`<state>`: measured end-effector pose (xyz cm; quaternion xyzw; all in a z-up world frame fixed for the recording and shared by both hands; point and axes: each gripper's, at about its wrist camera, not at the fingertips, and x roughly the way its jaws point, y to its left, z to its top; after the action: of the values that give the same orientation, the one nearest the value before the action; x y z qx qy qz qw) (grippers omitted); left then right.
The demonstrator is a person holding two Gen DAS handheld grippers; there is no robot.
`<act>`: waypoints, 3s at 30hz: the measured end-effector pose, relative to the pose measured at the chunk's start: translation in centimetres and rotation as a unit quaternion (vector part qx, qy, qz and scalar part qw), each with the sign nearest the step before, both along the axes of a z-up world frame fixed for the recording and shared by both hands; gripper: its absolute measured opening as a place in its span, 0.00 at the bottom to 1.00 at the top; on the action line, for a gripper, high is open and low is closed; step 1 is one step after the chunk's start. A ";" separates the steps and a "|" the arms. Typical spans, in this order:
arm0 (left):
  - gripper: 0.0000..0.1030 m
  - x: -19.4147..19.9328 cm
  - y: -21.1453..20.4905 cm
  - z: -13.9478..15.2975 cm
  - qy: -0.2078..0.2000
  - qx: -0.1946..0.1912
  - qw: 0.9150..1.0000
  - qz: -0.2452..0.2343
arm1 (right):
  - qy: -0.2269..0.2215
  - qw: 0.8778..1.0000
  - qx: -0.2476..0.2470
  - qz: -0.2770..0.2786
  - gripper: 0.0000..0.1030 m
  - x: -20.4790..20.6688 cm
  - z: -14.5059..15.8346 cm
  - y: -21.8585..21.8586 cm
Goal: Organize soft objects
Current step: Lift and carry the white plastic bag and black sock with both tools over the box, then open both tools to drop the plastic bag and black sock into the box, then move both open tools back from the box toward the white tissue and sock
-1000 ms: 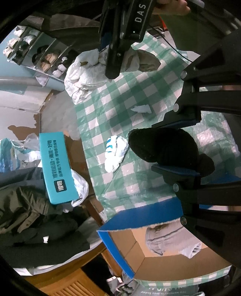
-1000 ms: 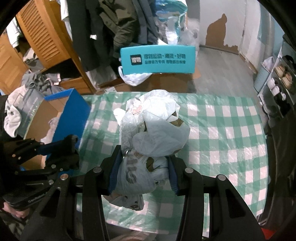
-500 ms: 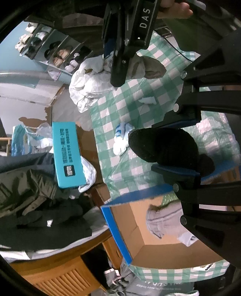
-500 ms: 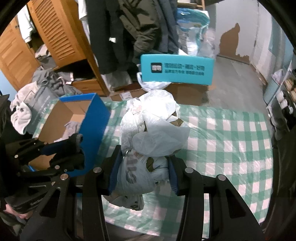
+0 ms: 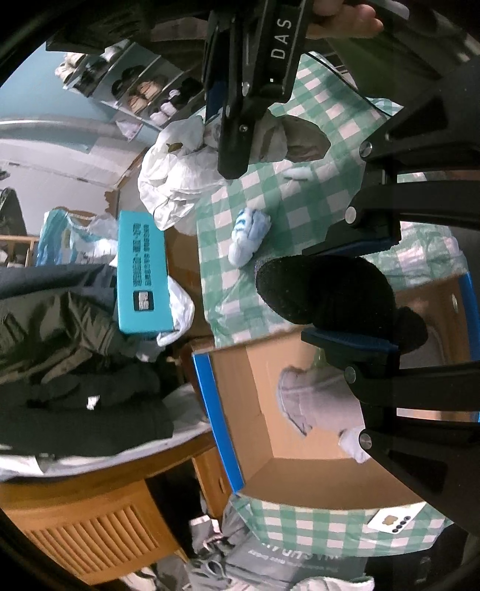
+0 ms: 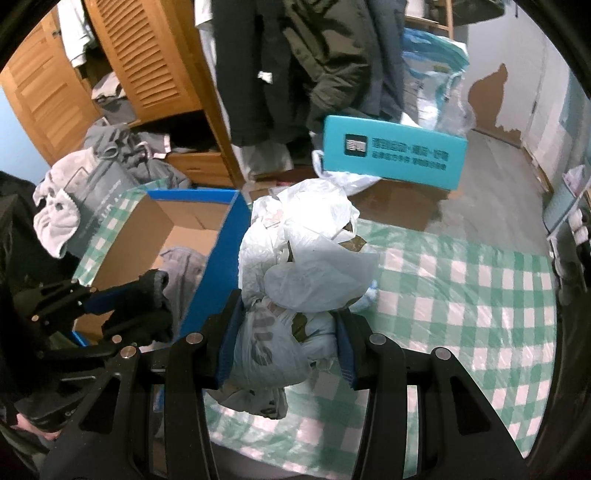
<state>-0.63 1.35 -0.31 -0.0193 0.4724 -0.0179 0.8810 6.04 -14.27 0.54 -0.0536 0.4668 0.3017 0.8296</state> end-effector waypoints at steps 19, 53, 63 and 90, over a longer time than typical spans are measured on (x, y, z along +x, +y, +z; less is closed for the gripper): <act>0.35 -1.9 8.0 -0.3 -0.001 -0.015 0.997 0.080 | 0.007 0.998 -0.004 0.055 0.43 -0.8 0.0 7.9; 0.58 -2.9 14.0 -3.6 0.043 0.002 0.986 0.159 | 0.073 0.992 -0.043 0.094 0.55 -2.0 -4.1 16.0; 0.58 -2.3 13.2 -3.8 0.054 0.002 0.988 0.147 | 0.058 0.993 -0.055 0.086 0.58 -1.8 -4.1 15.0; 0.58 0.4 6.4 -3.5 0.063 -0.009 0.994 0.084 | 0.065 0.996 -0.054 -0.001 0.59 0.3 -4.8 4.4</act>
<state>-0.19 7.79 -3.77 -0.0685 0.5236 0.0532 0.8476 6.29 -9.92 -4.28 -0.0783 0.5352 0.2779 0.7938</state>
